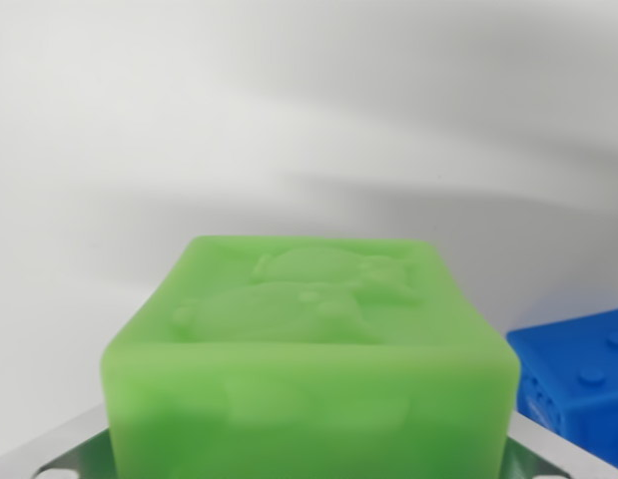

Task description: Stack cube

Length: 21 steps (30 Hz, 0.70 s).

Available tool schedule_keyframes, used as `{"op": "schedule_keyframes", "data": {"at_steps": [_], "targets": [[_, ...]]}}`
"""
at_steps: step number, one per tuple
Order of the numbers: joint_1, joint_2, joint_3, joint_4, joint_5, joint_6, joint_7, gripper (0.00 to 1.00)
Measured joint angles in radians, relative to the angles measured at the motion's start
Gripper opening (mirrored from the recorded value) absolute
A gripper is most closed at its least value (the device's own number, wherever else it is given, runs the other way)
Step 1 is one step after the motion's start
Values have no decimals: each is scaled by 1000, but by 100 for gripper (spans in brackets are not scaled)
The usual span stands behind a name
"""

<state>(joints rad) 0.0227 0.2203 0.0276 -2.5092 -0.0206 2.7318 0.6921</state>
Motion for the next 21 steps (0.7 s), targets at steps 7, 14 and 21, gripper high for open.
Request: {"op": "schedule_keyframes", "data": {"at_steps": [7,14,21], "targets": [[0,-58,0,-3,5,-54,-4,0],[-2,-106,0,-6,10,-96,-24,0],[-24,-111,-9,-16,11,-97,-86,0]]}}
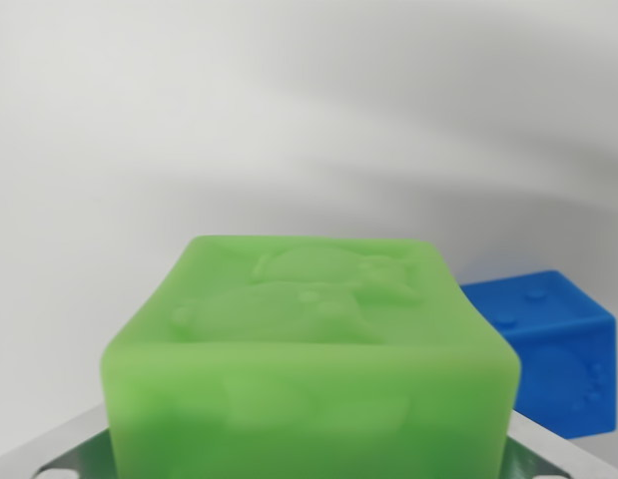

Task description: Stack cube

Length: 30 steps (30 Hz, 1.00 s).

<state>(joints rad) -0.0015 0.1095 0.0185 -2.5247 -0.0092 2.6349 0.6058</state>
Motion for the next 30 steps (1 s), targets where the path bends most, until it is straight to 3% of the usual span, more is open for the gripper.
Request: {"op": "schedule_keyframes", "data": {"at_steps": [16,30], "targets": [[-47,-33,-18,-20,4,-10,-143,0],[-88,-58,-40,-33,6,-24,-278,0]]}}
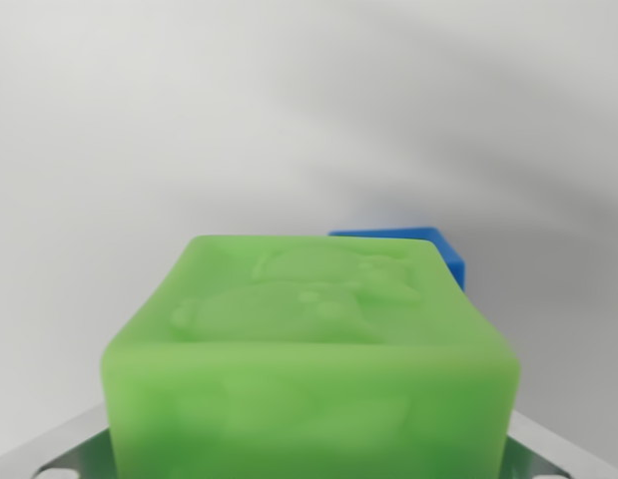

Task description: Stack cube

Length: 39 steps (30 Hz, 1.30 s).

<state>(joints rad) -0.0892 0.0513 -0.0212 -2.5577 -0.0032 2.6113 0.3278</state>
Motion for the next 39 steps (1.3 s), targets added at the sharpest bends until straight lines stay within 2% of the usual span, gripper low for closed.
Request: {"op": "schedule_keyframes", "data": {"at_steps": [25,39], "targets": [[-54,-29,-46,-7,1,-22,-209,0],[-55,80,-46,-10,17,82,-223,0]]}}
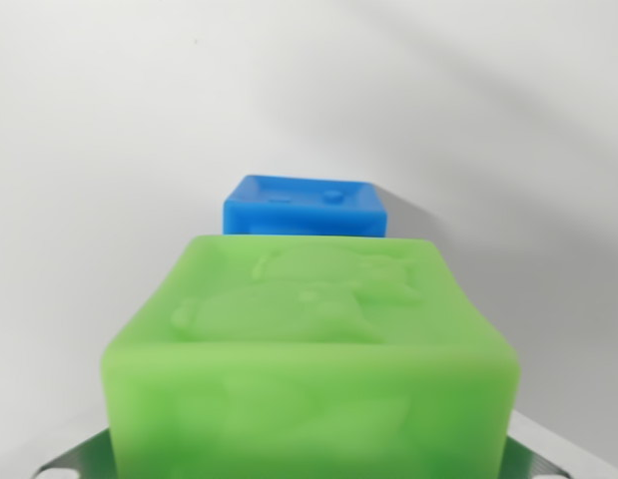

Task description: Stack cube

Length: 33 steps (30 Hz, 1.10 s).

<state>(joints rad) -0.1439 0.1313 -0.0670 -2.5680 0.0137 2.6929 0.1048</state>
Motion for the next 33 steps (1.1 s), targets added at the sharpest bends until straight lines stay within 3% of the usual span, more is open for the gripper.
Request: {"op": "schedule_keyframes", "data": {"at_steps": [18,31,32,33], "targets": [[0,108,6,5,20,102,-15,0],[-1,137,8,10,27,127,-21,0],[-1,137,8,10,27,128,-21,100],[-1,138,8,10,27,128,-21,100]]}}
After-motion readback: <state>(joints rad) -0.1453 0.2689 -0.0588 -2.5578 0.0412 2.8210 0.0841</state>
